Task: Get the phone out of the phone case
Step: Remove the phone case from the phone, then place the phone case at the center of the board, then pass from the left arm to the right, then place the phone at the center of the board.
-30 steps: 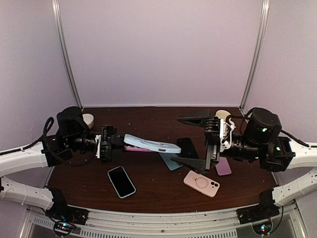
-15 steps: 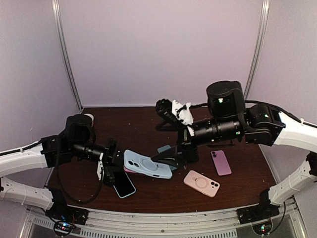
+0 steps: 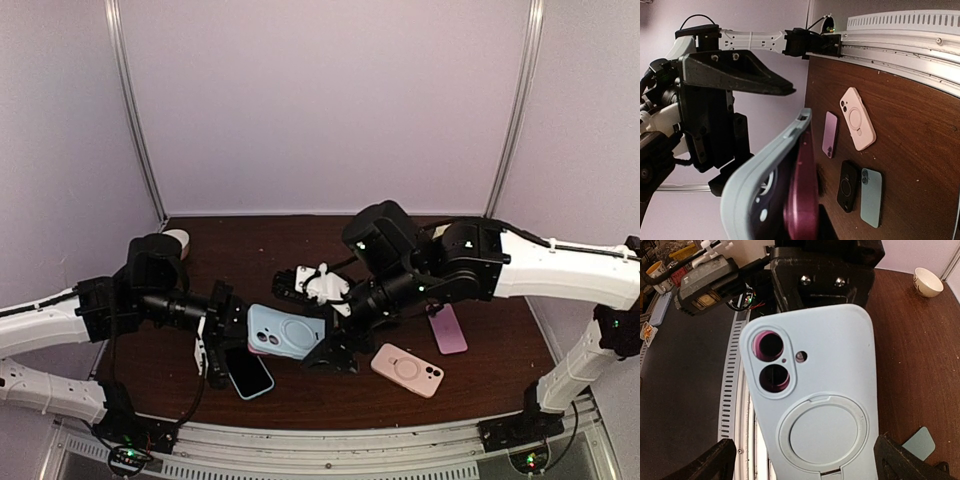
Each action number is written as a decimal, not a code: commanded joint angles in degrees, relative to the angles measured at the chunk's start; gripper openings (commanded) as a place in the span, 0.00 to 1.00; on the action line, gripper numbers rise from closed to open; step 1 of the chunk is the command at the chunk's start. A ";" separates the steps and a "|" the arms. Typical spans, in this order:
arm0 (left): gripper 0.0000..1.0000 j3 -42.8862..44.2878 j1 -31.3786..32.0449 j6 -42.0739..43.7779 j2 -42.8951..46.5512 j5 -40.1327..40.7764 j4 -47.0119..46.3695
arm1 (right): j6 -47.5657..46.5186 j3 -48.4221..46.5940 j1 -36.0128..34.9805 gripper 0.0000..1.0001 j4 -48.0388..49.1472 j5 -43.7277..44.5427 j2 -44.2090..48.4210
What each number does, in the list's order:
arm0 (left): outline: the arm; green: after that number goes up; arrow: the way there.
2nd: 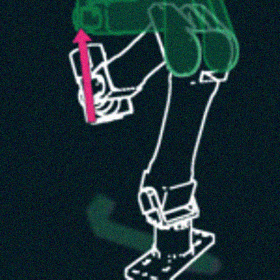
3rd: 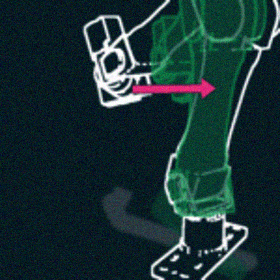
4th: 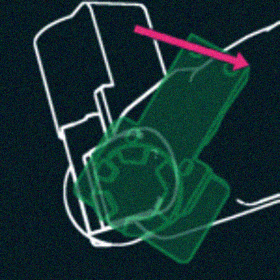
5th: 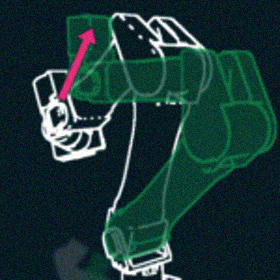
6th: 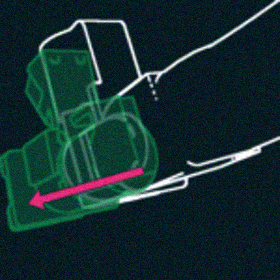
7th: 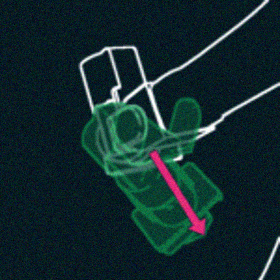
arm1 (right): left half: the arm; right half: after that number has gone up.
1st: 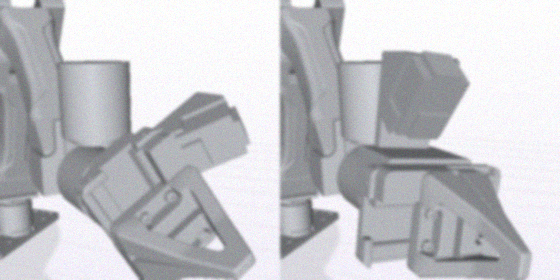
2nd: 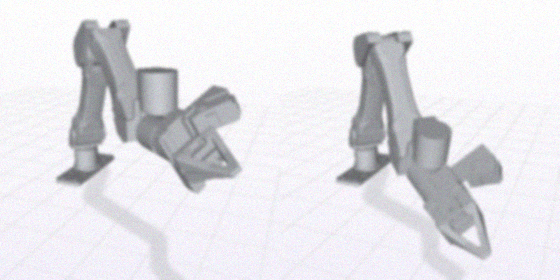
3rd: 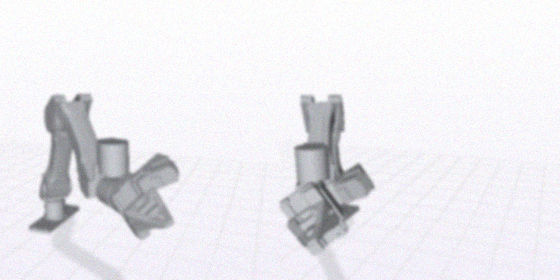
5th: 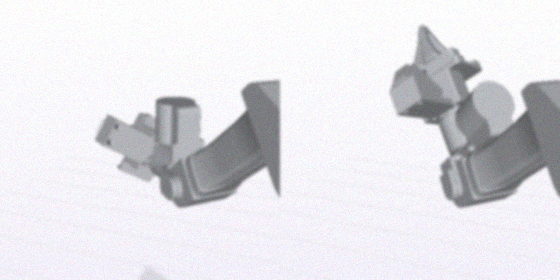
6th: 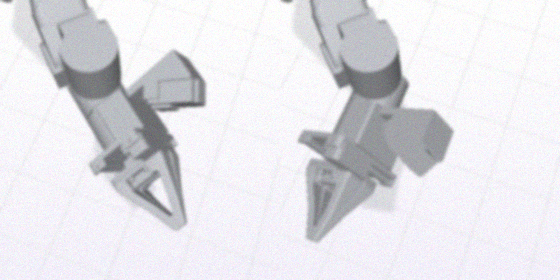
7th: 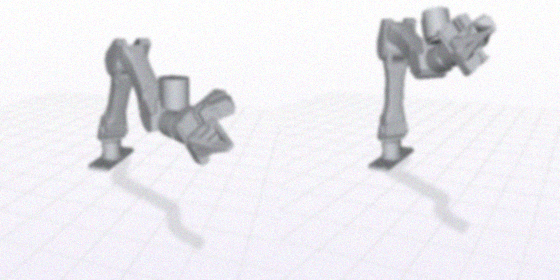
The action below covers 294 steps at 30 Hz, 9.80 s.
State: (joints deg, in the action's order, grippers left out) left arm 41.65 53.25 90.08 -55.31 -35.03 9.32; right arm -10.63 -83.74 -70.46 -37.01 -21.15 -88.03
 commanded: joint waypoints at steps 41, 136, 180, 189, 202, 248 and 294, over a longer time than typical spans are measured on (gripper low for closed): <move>0.00 -2.72 2.08 6.06 2.48 7.05 -7.20 | 2.01 0.39 3.14 0.77 4.49 -8.89 -2.52; 0.00 -2.71 2.46 7.01 3.89 6.45 -4.68 | 40.57 -38.49 14.37 0.83 -4.71 17.79 -52.17; 0.00 -2.72 2.65 6.62 1.93 4.18 -5.23 | -12.45 8.66 10.71 1.00 -3.16 -8.73 13.07; 0.00 -2.62 3.07 6.42 1.30 3.60 -5.25 | -12.65 8.64 1.56 1.00 0.61 -3.22 8.45; 0.00 -3.34 3.08 6.49 2.06 3.74 -6.69 | -6.85 3.08 0.76 0.93 4.70 0.63 -4.95; 0.97 5.52 3.08 -89.18 11.89 58.71 7.87 | 26.68 13.65 0.76 0.51 7.54 18.73 -4.75; 0.98 3.39 0.45 -141.12 0.55 50.11 37.00 | 38.93 -6.84 1.19 1.00 -8.73 18.30 -25.70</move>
State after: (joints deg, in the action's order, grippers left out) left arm 45.32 54.00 -50.04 -55.59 12.16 45.36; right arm 24.97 -86.30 -68.23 -46.89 -5.39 -113.80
